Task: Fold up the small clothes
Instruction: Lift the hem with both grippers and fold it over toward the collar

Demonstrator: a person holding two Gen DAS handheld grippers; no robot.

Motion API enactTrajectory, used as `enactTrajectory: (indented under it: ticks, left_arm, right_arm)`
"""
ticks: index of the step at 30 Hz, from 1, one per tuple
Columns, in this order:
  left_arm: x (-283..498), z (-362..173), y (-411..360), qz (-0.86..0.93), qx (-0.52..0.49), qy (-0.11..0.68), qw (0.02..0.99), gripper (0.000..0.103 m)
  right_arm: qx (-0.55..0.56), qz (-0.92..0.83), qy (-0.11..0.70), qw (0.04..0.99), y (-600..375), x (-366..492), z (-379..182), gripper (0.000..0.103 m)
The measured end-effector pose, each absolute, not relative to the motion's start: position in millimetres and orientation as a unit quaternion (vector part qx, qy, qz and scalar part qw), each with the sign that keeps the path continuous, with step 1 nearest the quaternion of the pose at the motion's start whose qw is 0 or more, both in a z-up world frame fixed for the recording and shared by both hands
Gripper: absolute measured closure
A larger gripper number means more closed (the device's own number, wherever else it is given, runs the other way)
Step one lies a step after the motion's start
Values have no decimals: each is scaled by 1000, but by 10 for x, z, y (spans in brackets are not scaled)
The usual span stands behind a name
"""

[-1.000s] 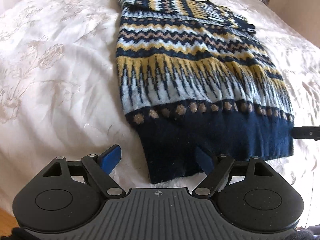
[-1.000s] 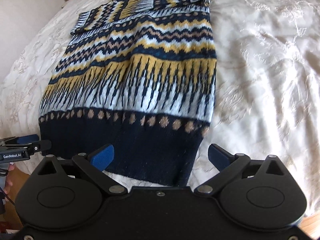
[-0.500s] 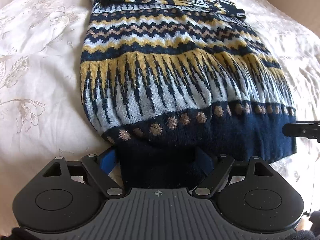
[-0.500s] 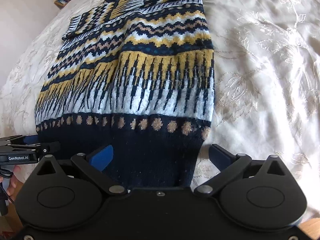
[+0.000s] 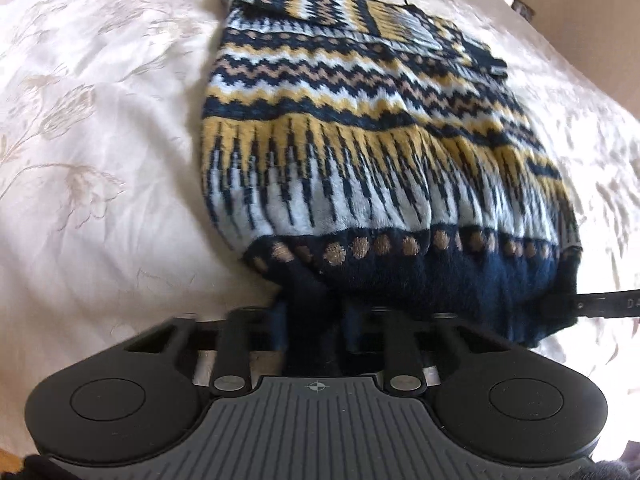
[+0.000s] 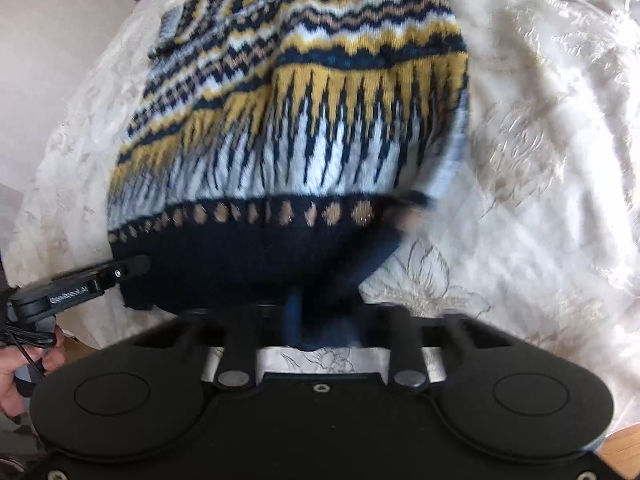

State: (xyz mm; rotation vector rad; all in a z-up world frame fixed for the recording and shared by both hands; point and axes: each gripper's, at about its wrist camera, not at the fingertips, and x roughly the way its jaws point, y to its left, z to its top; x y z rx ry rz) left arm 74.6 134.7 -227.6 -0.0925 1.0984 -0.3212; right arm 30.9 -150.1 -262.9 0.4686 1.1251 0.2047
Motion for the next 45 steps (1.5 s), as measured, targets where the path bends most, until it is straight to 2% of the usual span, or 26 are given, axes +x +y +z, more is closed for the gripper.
enactTrajectory:
  ticks: [3,11,27,45]
  left_arm:
    - [721,-2172,1379,-152,-63,511,843,93]
    - [885,-1686,1406,-150,-109,476,860,94]
    - [2264,-1072,1156,-109,-130,431,886,94]
    - [3370,-1187,963,-125,-133,482,857,94]
  right_arm:
    - [235,112,515,817,-1571,283,-2509,83]
    - [279,147,455,833,-1802,403,-2000,85]
    - [290,151,388,862,-2360,1901,-1486,86]
    - [317,84,363,872,-2710,2892,-1421,88]
